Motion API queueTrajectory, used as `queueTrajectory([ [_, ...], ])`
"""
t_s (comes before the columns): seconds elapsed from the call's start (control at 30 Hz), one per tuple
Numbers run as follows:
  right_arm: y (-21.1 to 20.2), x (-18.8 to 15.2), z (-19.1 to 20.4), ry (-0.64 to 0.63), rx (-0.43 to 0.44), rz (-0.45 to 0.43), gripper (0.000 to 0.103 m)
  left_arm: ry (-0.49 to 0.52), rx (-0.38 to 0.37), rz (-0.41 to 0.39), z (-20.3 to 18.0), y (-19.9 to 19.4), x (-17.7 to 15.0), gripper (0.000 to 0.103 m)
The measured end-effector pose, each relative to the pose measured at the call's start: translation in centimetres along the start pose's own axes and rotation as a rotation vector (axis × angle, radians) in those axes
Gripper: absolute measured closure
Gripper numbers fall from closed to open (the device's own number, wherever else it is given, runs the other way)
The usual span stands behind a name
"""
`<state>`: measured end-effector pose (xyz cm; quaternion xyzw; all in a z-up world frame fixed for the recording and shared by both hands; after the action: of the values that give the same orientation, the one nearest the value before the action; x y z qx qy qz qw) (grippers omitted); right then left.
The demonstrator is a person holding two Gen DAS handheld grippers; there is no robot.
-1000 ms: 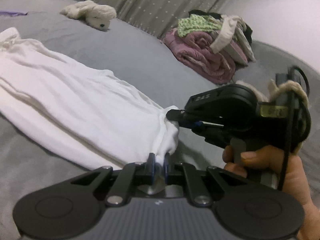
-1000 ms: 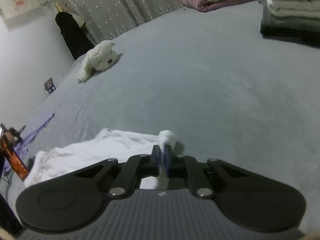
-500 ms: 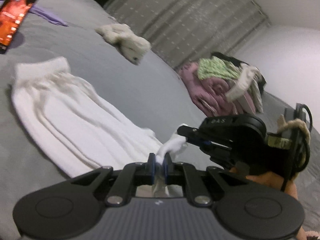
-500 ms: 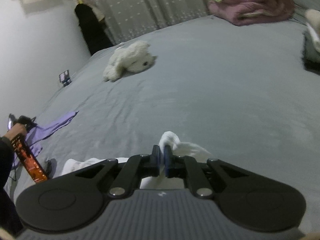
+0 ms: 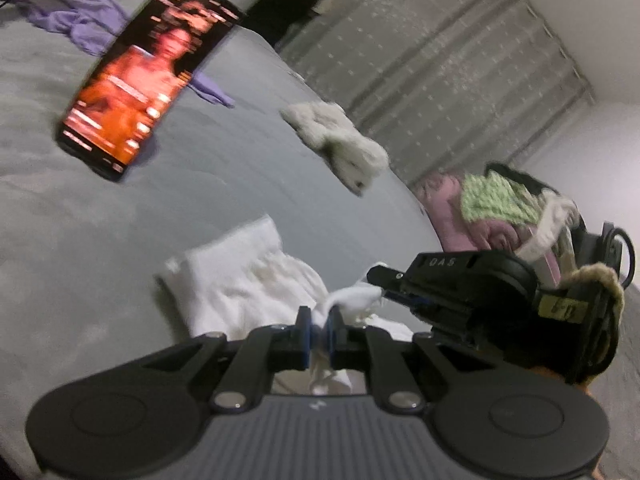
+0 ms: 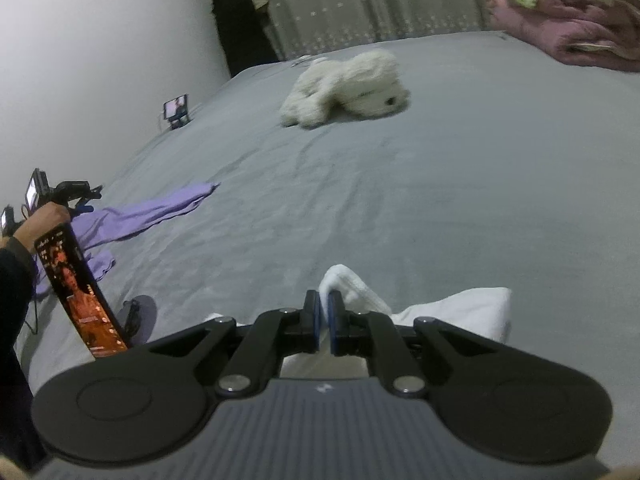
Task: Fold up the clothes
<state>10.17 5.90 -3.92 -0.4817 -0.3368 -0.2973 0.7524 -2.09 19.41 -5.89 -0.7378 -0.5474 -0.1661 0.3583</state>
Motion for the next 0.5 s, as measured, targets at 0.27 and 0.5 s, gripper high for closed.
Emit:
queueTrajectory([
  [0.27, 2.3, -0.4, 4.0, -0.041, 0.039, 0.004, 0.096, -0.059, 0.049, -0.06, 2.9, -0.3, 1.9, 0.096],
  [0.5, 4.8, -1.3, 4.8, -0.004, 0.086, 0.025, 0.093, -0.055, 0.119, -0.067, 4.6, -0.2, 2.4, 0.094],
])
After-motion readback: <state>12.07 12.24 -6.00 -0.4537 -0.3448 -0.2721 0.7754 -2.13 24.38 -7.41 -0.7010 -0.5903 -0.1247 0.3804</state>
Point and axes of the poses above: each gripper's, at about its wrist camera, not at the fingertips, and y roughly the way its jaws point, z to its left, x to its top, the point moved 7 cm from there along y, roughly the way its jaws point, and after that the axes turned 6 degrees about -z, right-handed, at the moved point
